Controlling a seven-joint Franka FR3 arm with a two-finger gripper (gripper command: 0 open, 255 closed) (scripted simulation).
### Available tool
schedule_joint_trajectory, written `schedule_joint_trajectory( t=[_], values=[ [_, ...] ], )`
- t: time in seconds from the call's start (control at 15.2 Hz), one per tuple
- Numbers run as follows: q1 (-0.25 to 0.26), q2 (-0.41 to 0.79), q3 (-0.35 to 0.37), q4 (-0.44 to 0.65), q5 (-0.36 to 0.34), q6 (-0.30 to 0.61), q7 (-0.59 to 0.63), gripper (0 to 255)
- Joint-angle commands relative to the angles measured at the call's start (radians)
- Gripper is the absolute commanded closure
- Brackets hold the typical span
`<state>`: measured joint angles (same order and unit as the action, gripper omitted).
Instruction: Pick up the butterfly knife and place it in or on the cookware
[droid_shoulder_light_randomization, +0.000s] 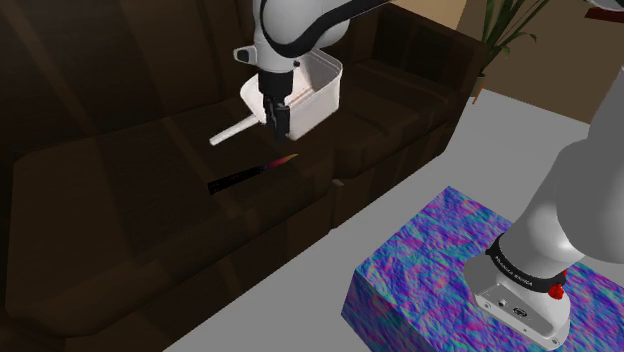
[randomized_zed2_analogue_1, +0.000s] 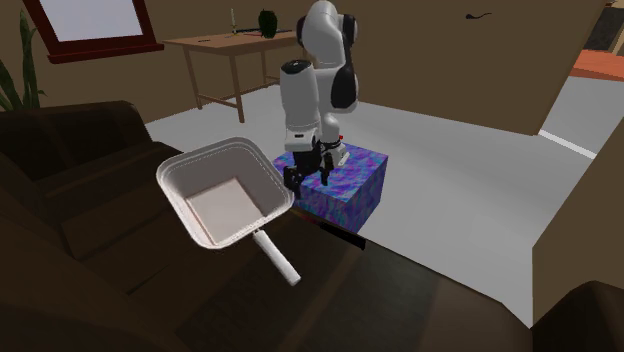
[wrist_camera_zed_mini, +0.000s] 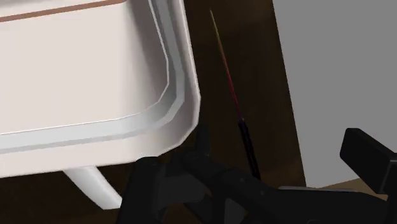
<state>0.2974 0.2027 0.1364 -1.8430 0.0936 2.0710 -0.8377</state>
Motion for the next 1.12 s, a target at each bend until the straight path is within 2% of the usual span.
schedule_joint_trajectory(
  t=[0.0,0.46,1.06],
  values=[
    [0.02,0.069,0.018,0.038,-0.012,0.072,-0.035,0],
    [0.087,0.24,0.072,0.19,-0.07,0.088,-0.14,0],
    [0.097,0.293,0.069,0.165,-0.079,0.165,-0.135,0]
  ],
)
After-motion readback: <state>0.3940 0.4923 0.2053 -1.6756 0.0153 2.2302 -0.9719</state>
